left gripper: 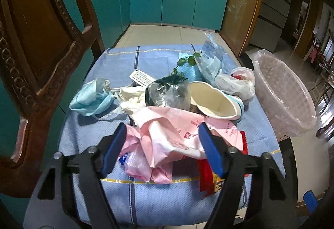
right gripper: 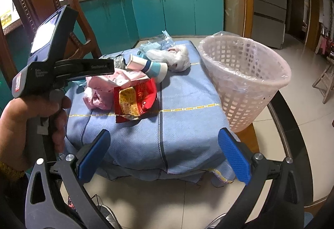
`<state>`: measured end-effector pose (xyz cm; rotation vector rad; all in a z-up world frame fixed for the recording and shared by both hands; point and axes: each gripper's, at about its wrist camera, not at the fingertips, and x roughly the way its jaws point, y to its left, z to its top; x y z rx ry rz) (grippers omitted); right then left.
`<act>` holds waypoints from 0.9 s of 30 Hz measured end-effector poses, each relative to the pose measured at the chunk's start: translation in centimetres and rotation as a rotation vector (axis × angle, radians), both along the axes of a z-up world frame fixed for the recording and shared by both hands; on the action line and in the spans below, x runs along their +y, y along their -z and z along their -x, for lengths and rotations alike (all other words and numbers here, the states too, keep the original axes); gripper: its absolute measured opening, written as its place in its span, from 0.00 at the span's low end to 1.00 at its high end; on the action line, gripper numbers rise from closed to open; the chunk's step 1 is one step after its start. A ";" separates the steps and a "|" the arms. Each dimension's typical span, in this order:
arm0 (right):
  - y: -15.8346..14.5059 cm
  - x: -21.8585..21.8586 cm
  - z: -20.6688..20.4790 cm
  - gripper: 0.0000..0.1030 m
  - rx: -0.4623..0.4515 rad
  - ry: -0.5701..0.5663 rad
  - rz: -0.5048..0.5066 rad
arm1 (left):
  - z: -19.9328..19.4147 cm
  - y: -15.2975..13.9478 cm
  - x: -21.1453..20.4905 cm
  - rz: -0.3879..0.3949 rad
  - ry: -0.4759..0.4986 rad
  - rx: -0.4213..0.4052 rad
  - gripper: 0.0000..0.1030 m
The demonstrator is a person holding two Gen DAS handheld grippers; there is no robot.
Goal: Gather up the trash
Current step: 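Grasp the red snack wrapper with the right gripper while the left grasps the pink bag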
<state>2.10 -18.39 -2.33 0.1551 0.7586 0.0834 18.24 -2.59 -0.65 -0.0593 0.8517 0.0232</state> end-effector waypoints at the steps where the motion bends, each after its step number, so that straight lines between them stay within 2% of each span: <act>1: 0.1 0.0 0.0 0.97 0.003 -0.002 0.001 | 0.1 0.1 0.2 0.003 0.001 0.003 0.63; 5: 0.1 0.1 0.0 0.97 0.007 -0.002 0.005 | 0.1 0.2 0.2 0.010 0.007 0.011 0.51; 9: 0.2 0.1 -0.1 0.97 0.009 0.000 0.008 | 0.3 0.0 0.2 0.005 0.010 -0.001 0.44; 16: 0.1 0.1 -0.3 0.97 0.012 0.003 0.010 | 0.9 -0.5 0.3 0.006 0.021 -0.018 0.25; 22: 0.3 0.1 -1.3 0.97 0.027 -0.013 -0.001 | 2.1 -2.3 1.3 0.024 -0.005 -0.116 0.16; 27: 0.6 1.0 -4.0 0.97 0.073 -0.092 -0.058 | 3.1 -4.3 2.7 0.064 -0.025 -0.223 0.13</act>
